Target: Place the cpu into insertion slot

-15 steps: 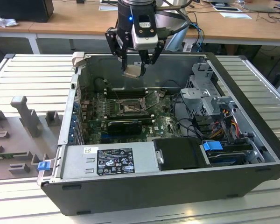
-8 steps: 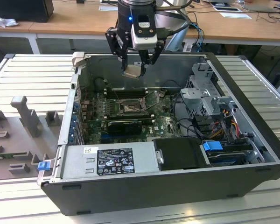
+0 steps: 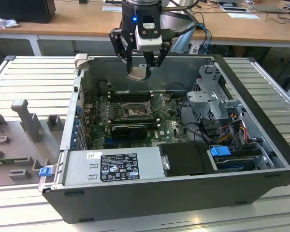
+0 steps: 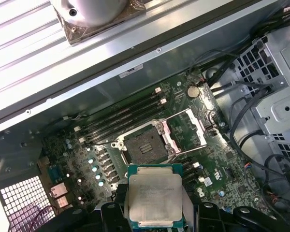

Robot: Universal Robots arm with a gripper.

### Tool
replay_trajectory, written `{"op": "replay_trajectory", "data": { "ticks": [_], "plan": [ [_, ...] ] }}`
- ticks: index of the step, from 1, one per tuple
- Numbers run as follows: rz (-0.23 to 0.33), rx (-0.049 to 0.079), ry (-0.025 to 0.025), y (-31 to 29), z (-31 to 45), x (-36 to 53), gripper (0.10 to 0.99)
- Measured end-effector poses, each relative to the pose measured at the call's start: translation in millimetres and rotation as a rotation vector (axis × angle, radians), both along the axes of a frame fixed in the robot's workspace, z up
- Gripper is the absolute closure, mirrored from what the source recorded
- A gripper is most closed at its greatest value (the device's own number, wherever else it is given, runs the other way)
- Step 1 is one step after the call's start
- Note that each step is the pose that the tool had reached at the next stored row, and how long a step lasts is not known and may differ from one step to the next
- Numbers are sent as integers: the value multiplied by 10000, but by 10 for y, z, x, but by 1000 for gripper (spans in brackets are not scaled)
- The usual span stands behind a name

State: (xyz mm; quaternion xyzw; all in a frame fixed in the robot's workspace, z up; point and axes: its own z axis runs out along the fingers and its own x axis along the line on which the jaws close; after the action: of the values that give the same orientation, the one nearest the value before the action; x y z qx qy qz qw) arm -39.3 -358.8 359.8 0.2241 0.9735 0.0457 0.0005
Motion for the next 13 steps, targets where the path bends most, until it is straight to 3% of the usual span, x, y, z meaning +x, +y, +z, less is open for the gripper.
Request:
{"op": "replay_trajectory", "data": {
  "ticks": [13],
  "plan": [
    [-257,0,0,0,0,0,557]
  ]
}}
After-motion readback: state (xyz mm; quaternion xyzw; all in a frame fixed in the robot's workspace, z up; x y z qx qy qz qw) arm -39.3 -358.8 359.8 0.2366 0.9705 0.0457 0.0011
